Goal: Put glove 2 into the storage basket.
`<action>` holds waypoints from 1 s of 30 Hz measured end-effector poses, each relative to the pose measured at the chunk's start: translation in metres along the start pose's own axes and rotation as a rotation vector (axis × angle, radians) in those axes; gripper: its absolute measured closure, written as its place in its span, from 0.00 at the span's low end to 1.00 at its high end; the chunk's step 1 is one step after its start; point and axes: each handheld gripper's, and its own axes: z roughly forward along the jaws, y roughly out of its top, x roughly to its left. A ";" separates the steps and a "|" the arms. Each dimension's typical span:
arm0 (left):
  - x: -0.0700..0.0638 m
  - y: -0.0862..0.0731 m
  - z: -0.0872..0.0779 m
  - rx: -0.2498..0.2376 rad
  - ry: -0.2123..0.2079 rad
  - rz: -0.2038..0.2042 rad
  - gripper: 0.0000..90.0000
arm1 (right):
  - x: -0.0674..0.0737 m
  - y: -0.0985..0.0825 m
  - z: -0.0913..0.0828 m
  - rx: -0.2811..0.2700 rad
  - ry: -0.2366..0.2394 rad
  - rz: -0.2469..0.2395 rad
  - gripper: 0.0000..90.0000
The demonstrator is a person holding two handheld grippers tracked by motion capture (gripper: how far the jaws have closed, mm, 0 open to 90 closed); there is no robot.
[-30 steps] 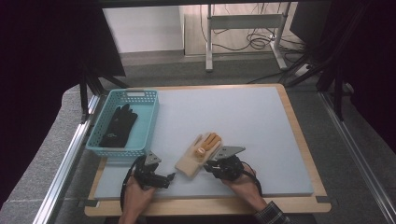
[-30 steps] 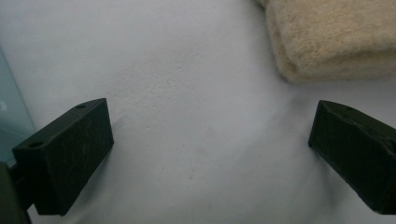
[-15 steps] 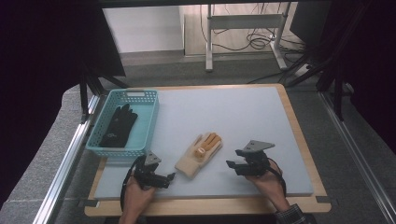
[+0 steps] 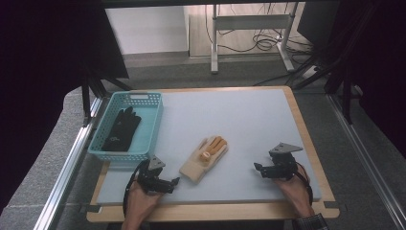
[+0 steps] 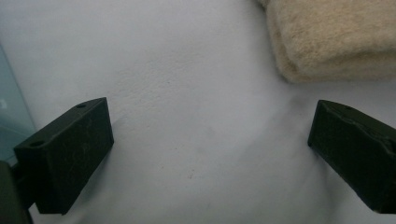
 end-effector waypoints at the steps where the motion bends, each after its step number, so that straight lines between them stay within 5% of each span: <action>1: 0.000 0.000 0.000 0.001 0.000 0.001 0.00 | -0.001 -0.001 0.002 0.008 -0.008 -0.003 0.19; 9: 0.001 0.001 -0.002 0.016 -0.012 0.006 0.02 | -0.003 -0.005 0.006 0.013 -0.011 -0.002 0.17; 12: 0.000 0.004 -0.008 0.045 -0.043 0.026 0.03 | -0.003 -0.005 0.006 0.012 -0.011 -0.001 0.17; 17: -0.007 0.010 -0.017 0.019 -0.091 0.028 0.02 | -0.003 -0.006 0.006 0.012 -0.011 -0.001 0.17; 30: -0.031 0.065 0.004 0.012 -0.156 0.067 0.03 | -0.003 -0.006 0.006 0.010 -0.012 -0.002 0.17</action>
